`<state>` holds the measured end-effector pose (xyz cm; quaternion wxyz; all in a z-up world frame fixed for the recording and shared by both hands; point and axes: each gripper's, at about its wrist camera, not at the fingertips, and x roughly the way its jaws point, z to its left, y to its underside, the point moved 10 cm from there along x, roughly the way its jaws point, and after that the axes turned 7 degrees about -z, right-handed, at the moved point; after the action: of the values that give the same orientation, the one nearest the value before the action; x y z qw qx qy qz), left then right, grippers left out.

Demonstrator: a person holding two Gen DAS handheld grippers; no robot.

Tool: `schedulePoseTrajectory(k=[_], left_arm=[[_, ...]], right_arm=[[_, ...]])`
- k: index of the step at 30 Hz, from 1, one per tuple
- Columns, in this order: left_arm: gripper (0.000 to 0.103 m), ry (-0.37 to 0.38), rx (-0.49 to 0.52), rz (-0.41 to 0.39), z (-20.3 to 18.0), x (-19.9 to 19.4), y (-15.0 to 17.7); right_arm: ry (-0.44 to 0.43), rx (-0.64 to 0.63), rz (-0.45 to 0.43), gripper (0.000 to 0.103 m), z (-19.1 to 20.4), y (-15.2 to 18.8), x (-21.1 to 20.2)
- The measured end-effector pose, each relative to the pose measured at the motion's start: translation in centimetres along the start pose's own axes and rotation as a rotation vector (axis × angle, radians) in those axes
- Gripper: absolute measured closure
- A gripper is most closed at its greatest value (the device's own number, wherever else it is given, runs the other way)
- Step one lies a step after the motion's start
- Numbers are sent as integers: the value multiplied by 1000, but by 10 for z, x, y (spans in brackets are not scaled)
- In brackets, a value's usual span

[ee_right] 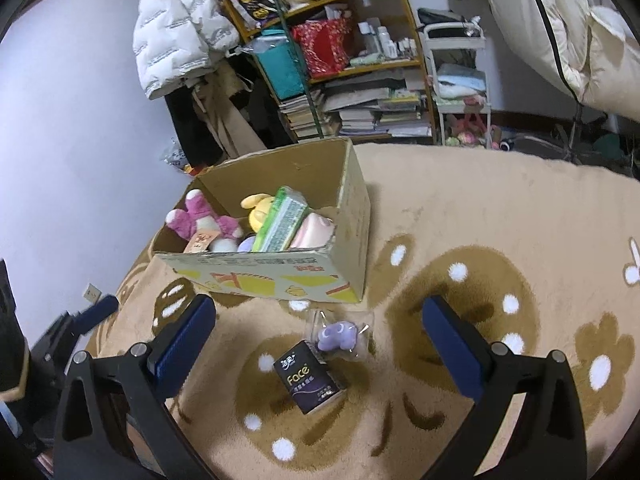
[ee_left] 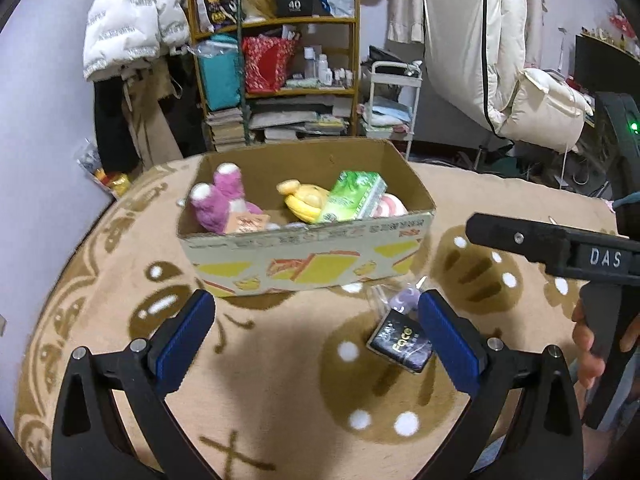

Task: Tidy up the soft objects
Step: 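Withdraw both tools from the box toward the black Face tissue pack, then grasp the black Face tissue pack with the left tool while the right tool grasps the bagged purple toy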

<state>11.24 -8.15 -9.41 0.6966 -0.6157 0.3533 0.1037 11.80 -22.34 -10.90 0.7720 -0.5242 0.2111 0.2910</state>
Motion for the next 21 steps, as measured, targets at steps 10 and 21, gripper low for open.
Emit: schedulePoseTrajectory(k=[10, 21], left_arm=[[2, 102, -25, 76, -30, 40, 22], [2, 133, 16, 150, -46, 69, 40]], right_arm=[[43, 36, 77, 0, -18, 8, 28], [58, 106, 156, 0, -35, 25, 52]])
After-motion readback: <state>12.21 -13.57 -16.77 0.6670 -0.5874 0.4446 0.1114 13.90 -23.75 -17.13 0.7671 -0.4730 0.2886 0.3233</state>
